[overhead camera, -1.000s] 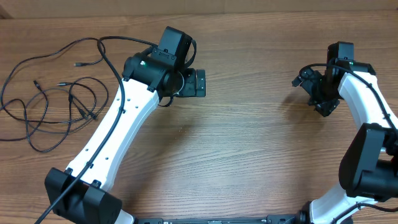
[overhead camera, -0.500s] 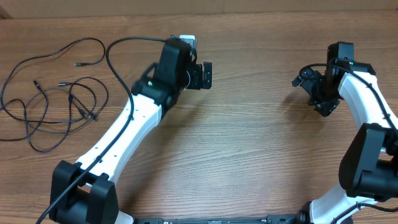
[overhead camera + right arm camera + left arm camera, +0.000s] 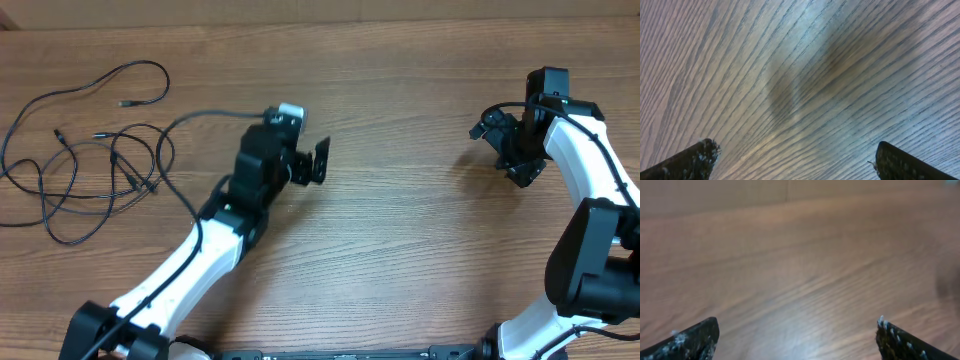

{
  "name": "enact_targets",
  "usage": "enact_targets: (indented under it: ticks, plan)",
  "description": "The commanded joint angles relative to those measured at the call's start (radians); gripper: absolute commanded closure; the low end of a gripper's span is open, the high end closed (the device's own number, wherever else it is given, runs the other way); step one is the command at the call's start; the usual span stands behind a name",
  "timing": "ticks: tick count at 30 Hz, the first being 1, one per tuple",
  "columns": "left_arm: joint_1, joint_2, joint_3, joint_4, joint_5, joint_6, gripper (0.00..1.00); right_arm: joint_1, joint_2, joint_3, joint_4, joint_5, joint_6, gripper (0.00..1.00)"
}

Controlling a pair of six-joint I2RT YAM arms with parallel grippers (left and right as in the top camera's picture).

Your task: Untangle cables

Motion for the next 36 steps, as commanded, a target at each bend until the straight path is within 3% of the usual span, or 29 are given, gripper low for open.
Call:
enact_targets:
  ticks: [1, 13, 27, 36]
  plan:
    - [0.040, -0.096, -0.100, 0.010, -0.006, 0.031, 0.00, -0.001, -0.008, -0.001, 0.003, 0.013, 0.000, 0.00]
    - [0.248, -0.407, -0.455, 0.151, 0.124, -0.062, 0.01, -0.001, -0.008, -0.001, 0.003, 0.013, 0.000, 0.00]
    - [0.318, -0.634, -0.753, 0.329, 0.113, -0.092, 0.00, -0.001, -0.008, -0.001, 0.003, 0.012, 0.000, 0.00]
    - [0.355, -0.819, -0.750, 0.089, 0.101, -0.092, 0.00, -0.001, -0.008, -0.001, 0.003, 0.012, 0.000, 0.00]
